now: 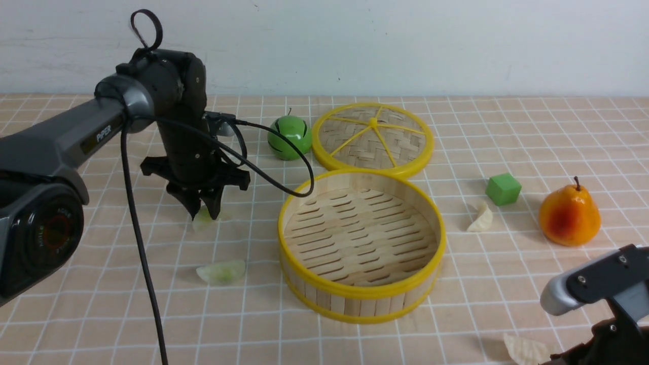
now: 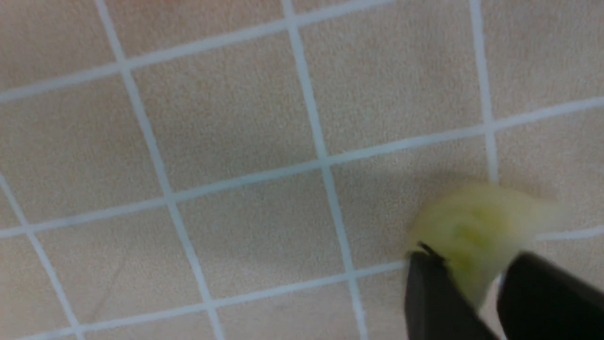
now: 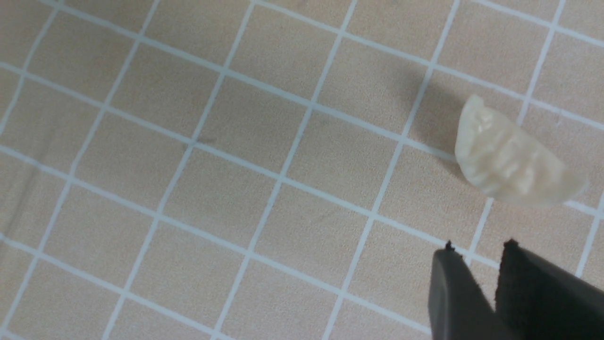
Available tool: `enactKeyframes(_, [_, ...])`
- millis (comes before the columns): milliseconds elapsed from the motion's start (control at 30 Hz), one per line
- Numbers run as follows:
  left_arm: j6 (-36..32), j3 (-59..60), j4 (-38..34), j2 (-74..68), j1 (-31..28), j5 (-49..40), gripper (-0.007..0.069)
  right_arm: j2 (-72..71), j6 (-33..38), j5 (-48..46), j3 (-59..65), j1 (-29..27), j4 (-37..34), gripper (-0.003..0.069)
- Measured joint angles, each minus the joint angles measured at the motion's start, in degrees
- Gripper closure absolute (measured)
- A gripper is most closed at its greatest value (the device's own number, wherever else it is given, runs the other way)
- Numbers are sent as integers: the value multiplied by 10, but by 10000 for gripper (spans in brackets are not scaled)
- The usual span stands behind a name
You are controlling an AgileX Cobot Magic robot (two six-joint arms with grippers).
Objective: Put the dumplings into the steamer on the table with the brown tablecloth.
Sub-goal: 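Reach for and grasp a dumpling on the table with the left gripper, then place the dumpling into the bamboo steamer basket with the left gripper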
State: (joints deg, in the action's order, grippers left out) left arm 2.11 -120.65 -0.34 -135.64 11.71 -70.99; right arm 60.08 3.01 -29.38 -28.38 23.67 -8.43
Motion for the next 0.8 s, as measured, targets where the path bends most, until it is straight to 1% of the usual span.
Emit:
enactKeyframes(33, [3,0,0,0,0,0,516,0,0,2,0,0,0,501])
enactKeyframes(133, [15,0,3,1,0,0,541,0,0,4,0,0,0,501])
enactKeyframes(367, [29,1,-22,7,-4,1,545,0,0,4,0,0,-1,501])
enactKeyframes(467, [30,5,-72,25,-4,4,638,0,0,4,0,0,-1,496])
enactKeyframes(567, [30,8,-97,60,6,4,638,0,0,4,0,0,-1,491])
enactKeyframes(767, [29,7,-94,126,42,4,638,0,0,4,0,0,-1,487])
enactKeyframes(800, [30,7,-94,133,58,4,638,0,0,5,0,0,-1,485])
